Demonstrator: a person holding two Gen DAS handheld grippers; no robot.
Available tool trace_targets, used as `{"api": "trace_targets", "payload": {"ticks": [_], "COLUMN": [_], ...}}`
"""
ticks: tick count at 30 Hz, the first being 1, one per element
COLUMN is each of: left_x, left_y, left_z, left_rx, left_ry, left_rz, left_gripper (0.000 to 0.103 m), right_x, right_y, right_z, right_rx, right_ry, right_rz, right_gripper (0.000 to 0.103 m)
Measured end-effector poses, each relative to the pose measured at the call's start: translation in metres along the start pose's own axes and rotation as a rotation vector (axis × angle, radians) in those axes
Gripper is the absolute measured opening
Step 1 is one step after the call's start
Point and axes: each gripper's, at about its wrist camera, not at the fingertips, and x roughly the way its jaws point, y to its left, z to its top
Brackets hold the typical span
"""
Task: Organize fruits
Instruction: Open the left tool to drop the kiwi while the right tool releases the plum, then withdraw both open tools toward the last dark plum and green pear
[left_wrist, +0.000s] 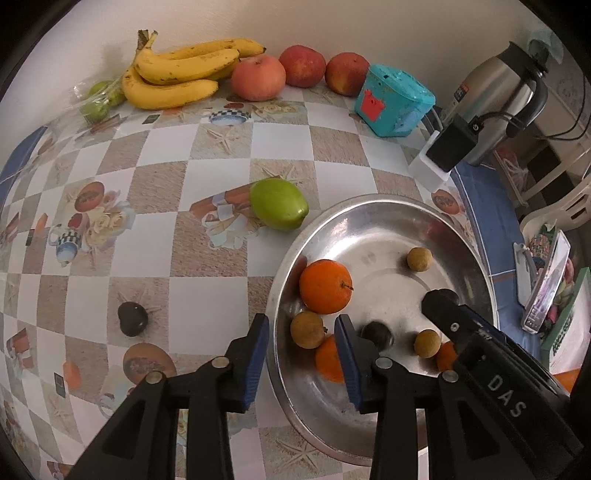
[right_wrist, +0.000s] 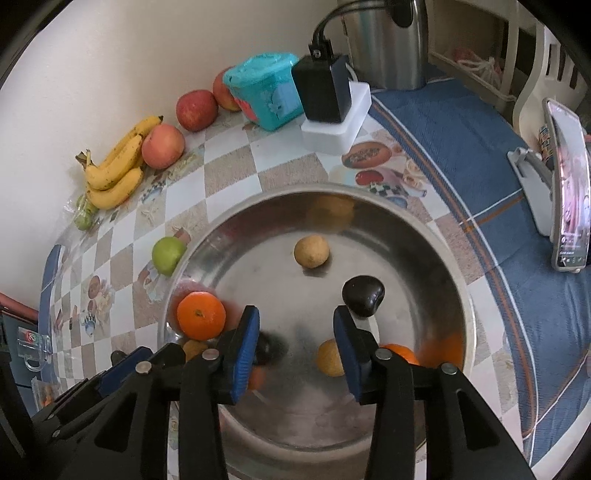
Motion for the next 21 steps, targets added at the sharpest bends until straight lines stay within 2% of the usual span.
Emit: {"api": "trace_targets", "payload": {"ticks": [10,21], "left_x": [-0.012,-0.02], "left_y": [0.019,0.054], "left_z": [0.004,0.005], "left_rx": [-0.071,-0.196], "left_ry": [-0.023,-0.049], "left_rz": [0.007,0.061], "left_gripper": [0.043,0.043], "right_x": [-0.012,-0.01], "right_y": [0.001,0.011], "right_z": [0.0,-0.003], "right_rx": [-0.009,-0.047], "right_ry": [-0.019,-0.007], "right_rz": [-0.008,-0.014], "right_gripper": [0.043,0.043]}}
